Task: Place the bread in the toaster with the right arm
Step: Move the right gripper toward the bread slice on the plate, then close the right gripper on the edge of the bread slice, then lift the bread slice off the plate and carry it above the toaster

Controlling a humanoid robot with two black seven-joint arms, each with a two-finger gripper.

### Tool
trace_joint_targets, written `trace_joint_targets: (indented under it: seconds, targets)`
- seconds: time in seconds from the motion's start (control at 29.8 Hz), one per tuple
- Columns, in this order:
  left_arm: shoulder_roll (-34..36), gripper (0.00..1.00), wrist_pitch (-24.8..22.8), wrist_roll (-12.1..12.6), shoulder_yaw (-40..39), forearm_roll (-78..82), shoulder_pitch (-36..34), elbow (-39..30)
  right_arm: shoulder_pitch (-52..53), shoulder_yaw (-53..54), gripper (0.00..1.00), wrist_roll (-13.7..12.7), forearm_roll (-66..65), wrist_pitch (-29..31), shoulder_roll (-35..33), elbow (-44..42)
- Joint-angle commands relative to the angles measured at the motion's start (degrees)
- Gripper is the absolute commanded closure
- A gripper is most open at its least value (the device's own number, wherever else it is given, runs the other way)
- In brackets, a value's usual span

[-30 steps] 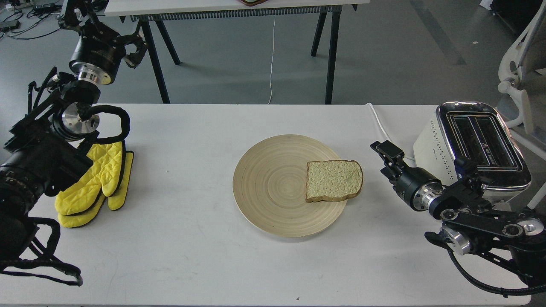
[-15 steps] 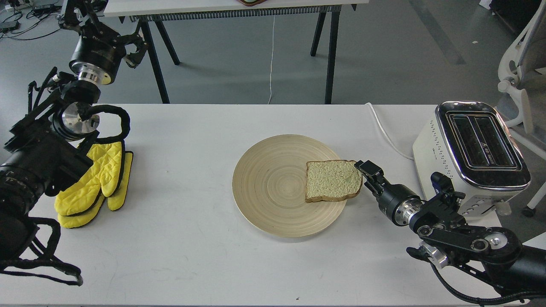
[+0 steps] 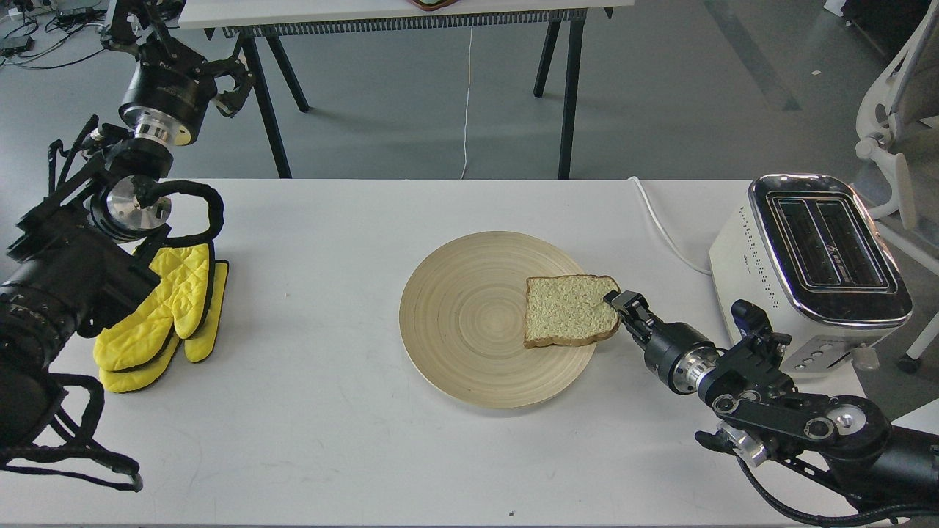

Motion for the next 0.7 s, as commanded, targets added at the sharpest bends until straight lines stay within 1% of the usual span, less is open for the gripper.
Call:
trace_joint_targets:
  seconds: [0.0,0.17,0.23,0.34,0.37,0.54,0.67]
  targets:
    - [-0.08,0.0,0.0,-0.09,0.01,0.0,0.0,0.01,0.08,-0.01,0.75,0.29,-0.11,0.02,0.03,-0.01]
    - [-0.08,0.0,0.0,-0.09,-0.08,0.08,0.0,0.01,0.08,-0.1,0.76,0.38,-0.38,0.02,-0.15,0.08]
    - [-0.08,0.0,0.0,-0.09,0.01,0.0,0.0,0.01,0.08,-0.1,0.82,0.38,-0.99,0.02,-0.15,0.08]
    - [-0.08,0.0,0.0,0.0,0.01,0.0,0.0,0.01,0.08,-0.01,0.92,0.38,-1.87,0.02,-0.24,0.26]
    - [-0.08,0.0,0.0,-0.09,0.01,0.0,0.0,0.01,0.08,-0.01,0.94,0.29,-2.05,0.02,-0.15,0.43]
    - [-0.08,0.0,0.0,-0.09,0.01,0.0,0.0,0.01,0.7,0.69,0.95,1.08,-3.28,-0.16,-1.9,3.5]
    - [-0.08,0.0,0.0,-0.09,0.09,0.08,0.0,0.01,2.1,1.04,0.96,1.08,-6.6,-0.6,-7.95,9.12]
